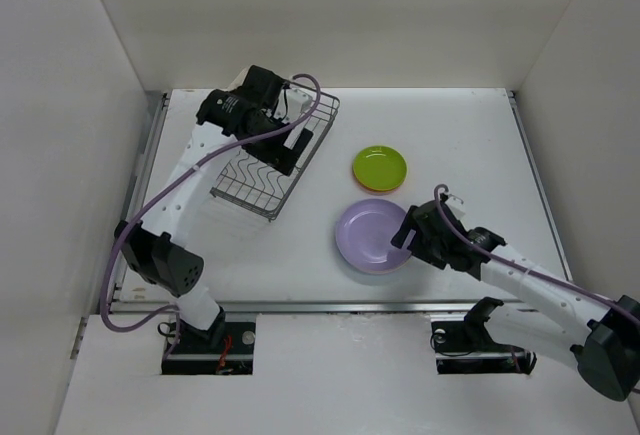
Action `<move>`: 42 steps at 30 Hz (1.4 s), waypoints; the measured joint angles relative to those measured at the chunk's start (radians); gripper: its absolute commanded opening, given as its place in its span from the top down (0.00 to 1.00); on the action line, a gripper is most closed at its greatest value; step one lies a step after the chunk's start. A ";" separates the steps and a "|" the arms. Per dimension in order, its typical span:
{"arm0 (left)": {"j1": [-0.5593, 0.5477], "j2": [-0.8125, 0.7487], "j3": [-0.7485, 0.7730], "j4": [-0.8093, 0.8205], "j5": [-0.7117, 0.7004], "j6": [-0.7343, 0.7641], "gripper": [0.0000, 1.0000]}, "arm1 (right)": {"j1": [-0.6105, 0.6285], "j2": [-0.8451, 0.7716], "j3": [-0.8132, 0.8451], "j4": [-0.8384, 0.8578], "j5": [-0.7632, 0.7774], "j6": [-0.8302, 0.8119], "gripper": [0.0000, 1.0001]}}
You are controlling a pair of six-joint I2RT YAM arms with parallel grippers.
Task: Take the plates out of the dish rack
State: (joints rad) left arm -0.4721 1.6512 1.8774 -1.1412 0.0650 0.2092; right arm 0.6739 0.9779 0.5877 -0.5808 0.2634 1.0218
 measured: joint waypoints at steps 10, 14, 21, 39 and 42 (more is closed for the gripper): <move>0.000 -0.060 -0.037 0.008 -0.069 0.015 0.01 | 0.000 0.101 0.000 0.034 0.039 0.003 0.24; 0.000 -0.062 -0.045 0.008 -0.097 0.019 0.01 | 0.000 0.135 0.000 0.042 0.051 0.008 0.32; 0.000 -0.108 -0.087 0.026 -0.164 0.029 0.01 | 0.000 0.061 -0.002 0.051 0.063 0.033 0.21; 0.233 -0.352 -0.346 0.225 -0.395 -0.102 0.01 | 0.000 -0.327 0.440 -0.321 0.127 -0.089 0.00; 0.372 -0.445 -0.438 0.275 -0.425 -0.154 0.01 | 0.000 -0.399 0.580 -0.408 0.173 -0.107 0.00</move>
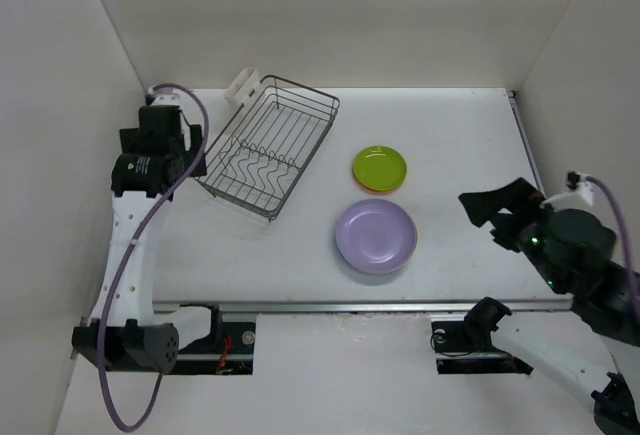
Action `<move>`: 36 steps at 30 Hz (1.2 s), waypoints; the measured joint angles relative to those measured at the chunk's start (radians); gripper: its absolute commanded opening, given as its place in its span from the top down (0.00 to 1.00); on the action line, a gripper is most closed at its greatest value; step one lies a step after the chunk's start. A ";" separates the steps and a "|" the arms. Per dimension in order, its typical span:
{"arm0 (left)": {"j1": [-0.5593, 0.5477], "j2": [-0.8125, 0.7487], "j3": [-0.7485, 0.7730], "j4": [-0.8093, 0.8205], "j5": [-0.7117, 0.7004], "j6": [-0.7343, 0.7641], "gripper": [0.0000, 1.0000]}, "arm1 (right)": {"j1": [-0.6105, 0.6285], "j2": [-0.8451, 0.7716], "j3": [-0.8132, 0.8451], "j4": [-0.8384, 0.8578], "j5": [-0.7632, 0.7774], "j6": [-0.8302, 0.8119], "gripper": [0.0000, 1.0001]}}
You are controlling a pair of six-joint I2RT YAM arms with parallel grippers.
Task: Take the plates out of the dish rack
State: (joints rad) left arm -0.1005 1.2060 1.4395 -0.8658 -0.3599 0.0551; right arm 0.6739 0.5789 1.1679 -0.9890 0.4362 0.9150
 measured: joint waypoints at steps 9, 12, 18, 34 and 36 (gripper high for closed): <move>0.130 -0.132 -0.098 0.060 -0.023 -0.083 0.01 | 0.000 -0.257 0.105 -0.154 0.171 -0.031 0.00; 0.138 -0.129 -0.099 0.066 -0.010 -0.099 0.01 | 0.000 -0.319 0.080 -0.159 0.188 -0.033 0.00; 0.142 -0.135 -0.115 0.079 0.002 -0.109 0.01 | 0.000 -0.470 -0.012 -0.140 0.243 -0.033 0.00; 0.142 -0.145 -0.138 0.085 0.039 -0.109 0.01 | 0.000 -0.537 -0.171 -0.105 0.405 0.089 0.00; 0.142 -0.145 -0.139 0.085 0.047 -0.108 0.01 | 0.000 -0.552 -0.172 -0.103 0.411 0.101 0.00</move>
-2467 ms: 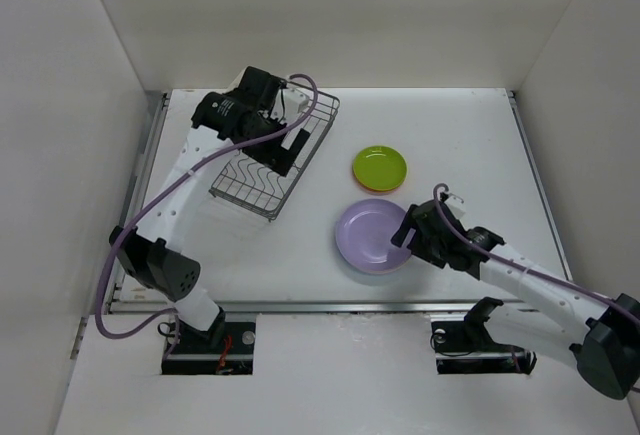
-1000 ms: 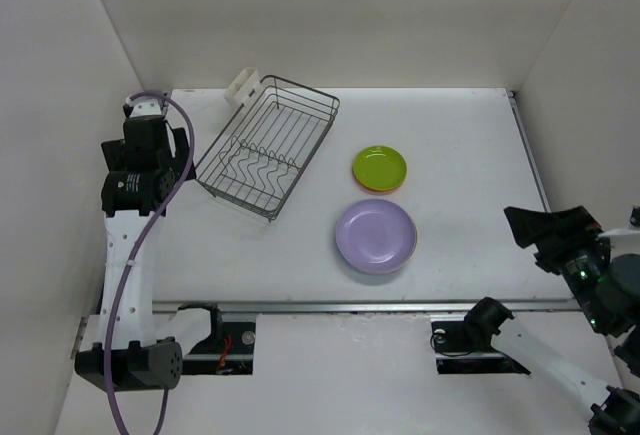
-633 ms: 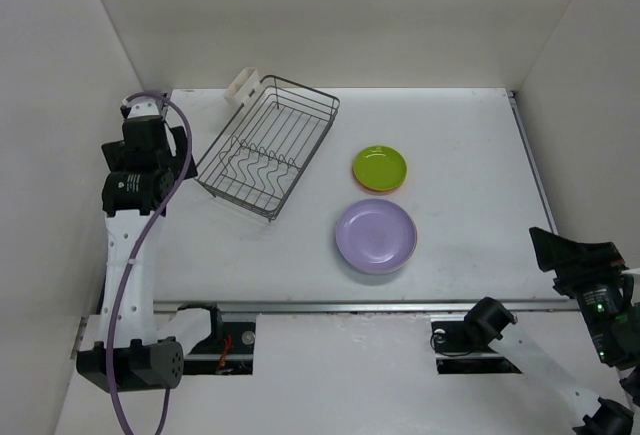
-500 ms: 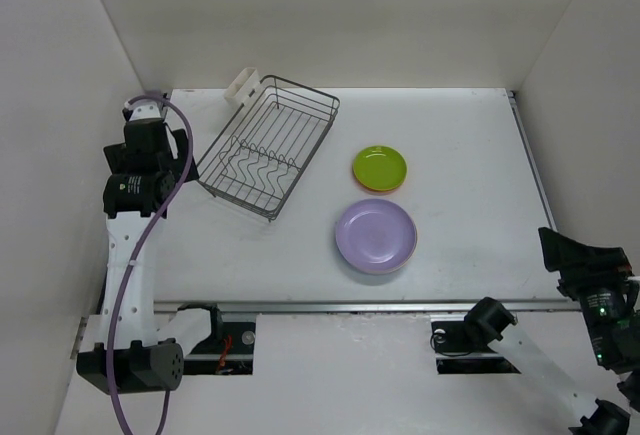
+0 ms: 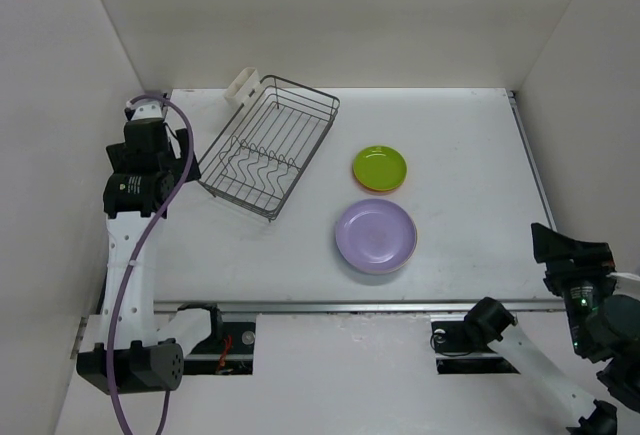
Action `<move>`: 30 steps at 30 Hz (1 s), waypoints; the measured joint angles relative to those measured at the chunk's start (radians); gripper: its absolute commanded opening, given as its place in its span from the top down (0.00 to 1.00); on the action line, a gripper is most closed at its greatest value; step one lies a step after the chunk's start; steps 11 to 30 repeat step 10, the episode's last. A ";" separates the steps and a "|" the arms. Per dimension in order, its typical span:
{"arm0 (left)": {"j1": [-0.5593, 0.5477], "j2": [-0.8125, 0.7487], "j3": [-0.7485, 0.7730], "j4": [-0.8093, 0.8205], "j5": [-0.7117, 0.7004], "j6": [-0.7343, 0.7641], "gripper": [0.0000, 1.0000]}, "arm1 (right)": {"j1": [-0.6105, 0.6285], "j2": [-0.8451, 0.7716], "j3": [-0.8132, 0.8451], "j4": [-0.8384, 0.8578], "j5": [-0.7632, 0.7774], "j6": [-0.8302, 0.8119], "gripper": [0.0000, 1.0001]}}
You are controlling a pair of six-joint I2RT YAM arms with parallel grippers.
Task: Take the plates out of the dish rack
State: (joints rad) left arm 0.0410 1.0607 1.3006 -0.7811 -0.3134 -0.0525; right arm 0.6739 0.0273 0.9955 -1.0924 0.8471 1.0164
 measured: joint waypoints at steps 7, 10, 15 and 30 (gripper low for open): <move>0.000 0.000 -0.001 0.000 0.024 0.002 0.01 | 0.000 -0.022 -0.016 -0.001 0.012 0.020 0.00; 0.000 0.000 -0.001 0.001 0.028 0.002 0.01 | 0.000 -0.022 -0.017 0.000 0.015 0.024 0.00; 0.000 0.000 -0.001 0.001 0.028 0.002 0.01 | 0.000 -0.022 -0.017 0.000 0.015 0.024 0.00; 0.000 0.000 -0.001 0.001 0.028 0.002 0.01 | 0.000 -0.022 -0.017 0.000 0.015 0.024 0.00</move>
